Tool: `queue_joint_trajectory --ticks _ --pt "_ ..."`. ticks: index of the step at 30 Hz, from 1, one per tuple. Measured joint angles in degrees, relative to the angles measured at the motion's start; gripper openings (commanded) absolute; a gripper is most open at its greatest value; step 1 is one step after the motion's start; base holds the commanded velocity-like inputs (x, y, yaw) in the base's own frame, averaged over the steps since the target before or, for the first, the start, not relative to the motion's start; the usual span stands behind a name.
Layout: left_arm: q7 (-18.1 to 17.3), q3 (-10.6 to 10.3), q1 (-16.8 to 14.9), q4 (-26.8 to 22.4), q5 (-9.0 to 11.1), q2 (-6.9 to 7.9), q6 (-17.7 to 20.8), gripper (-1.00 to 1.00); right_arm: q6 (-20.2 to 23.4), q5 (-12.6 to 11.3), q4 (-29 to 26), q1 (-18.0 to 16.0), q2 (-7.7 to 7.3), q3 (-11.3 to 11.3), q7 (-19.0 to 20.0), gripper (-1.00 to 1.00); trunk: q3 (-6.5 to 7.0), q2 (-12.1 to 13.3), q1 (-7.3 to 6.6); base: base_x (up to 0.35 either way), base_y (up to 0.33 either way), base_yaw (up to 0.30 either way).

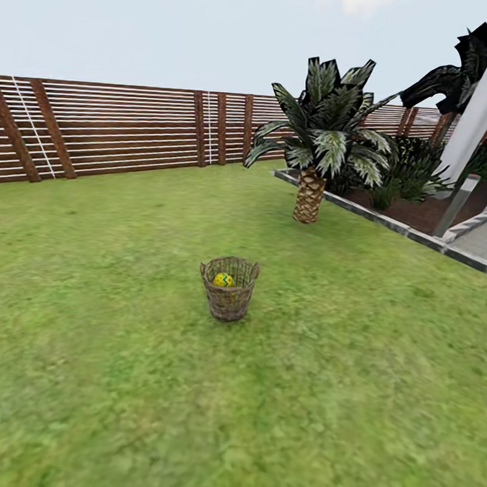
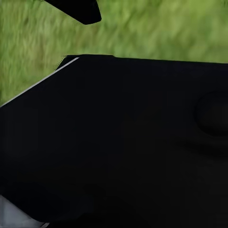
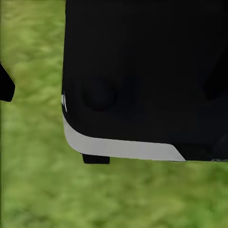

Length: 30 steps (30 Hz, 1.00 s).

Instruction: Take the three Easter eggs out of the wicker basket on the lawn in the garden, then place them on the lawn next to a single tree (choose any tree) so that all three eggs are next to the same tree and none are left in the basket.

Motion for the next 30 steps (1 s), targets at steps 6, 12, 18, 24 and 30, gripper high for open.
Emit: queue_joint_trajectory --ticks 6,12,18,24,30 --pt "0.00 0.00 0.00 0.00 0.02 0.00 0.00 1.00 0.00 0.00 0.00 0.00 -0.01 0.00 -0.01 1.00 0.00 0.00 0.00 0.326 0.000 0.000" --pt "0.00 0.00 0.00 0.00 0.01 0.00 0.00 1.00 0.00 0.00 0.00 0.00 -0.02 -0.04 0.01 1.00 0.00 0.00 0.00 0.326 0.000 0.000" --pt "0.00 0.00 0.00 -0.01 0.01 0.00 0.00 1.00 0.00 0.03 0.00 0.00 -0.02 -0.02 -0.01 1.00 0.00 0.00 0.00 0.326 0.000 0.000" --pt "0.00 0.00 0.00 -0.01 0.02 0.00 0.00 1.00 0.21 0.14 0.00 0.00 0.05 0.00 -0.02 1.00 0.00 0.00 0.00 0.326 0.000 0.000" --pt "0.00 0.00 0.00 0.00 -0.02 0.00 0.00 1.00 0.31 0.16 0.08 0.00 0.07 0.00 -0.02 1.00 0.00 0.00 0.00 0.326 0.000 0.000"
